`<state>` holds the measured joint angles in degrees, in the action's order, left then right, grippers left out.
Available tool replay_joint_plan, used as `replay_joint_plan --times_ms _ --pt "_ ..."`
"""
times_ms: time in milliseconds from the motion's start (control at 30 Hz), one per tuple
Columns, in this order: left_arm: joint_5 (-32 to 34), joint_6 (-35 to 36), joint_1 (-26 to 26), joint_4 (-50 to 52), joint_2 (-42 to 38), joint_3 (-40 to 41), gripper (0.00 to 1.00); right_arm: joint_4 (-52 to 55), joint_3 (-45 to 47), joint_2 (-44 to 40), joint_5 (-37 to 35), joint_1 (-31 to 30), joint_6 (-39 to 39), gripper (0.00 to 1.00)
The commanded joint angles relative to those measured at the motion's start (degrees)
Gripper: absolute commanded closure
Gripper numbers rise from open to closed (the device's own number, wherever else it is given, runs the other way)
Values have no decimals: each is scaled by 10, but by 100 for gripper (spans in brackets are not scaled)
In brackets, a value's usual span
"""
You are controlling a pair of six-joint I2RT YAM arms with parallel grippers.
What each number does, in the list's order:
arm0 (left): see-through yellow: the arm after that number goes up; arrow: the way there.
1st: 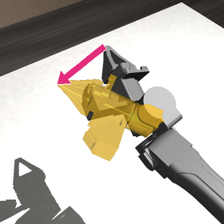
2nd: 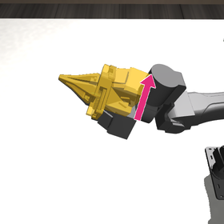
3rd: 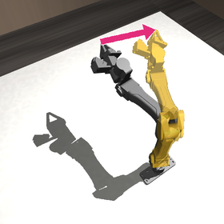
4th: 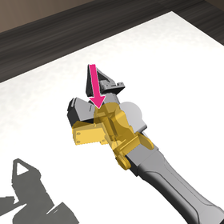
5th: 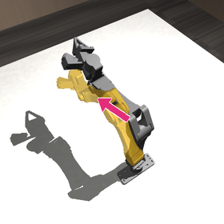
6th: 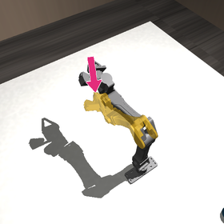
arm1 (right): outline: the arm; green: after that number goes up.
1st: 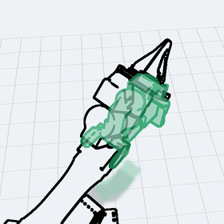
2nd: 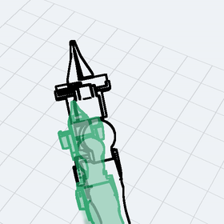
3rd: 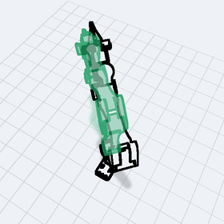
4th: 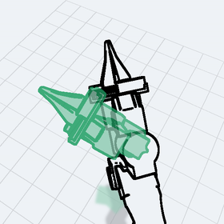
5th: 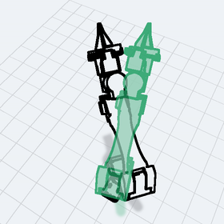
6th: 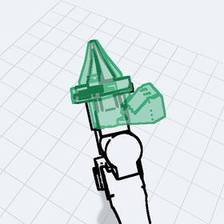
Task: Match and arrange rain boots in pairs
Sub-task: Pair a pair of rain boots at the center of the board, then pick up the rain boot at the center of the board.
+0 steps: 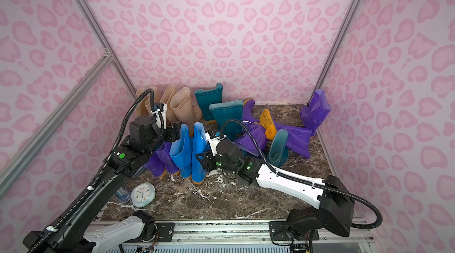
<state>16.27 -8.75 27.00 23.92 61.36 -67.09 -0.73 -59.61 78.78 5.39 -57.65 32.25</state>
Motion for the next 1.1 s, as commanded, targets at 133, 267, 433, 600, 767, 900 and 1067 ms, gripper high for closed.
replay_joint_plan --times_ms 133,267,433,600,767,900,1067 --pt "-17 2 4 -10 8 -6 23 51 -34 -54 -83 18 -61 43" --pt "-20 2 7 -10 12 -7 23 91 -51 -72 -97 46 -82 42" --pt "-31 2 11 -7 22 -9 23 125 -42 -97 -80 127 -78 41" --pt "-45 6 15 -9 34 -9 23 140 -34 -115 -73 187 -83 41" --pt "-74 11 20 -5 51 -22 23 186 -65 -110 -92 213 -102 42" --pt "-102 10 30 15 80 -72 23 262 -110 -100 -150 209 -124 43" --pt "-135 -18 32 43 131 -147 23 314 -149 -113 -291 211 -122 39"
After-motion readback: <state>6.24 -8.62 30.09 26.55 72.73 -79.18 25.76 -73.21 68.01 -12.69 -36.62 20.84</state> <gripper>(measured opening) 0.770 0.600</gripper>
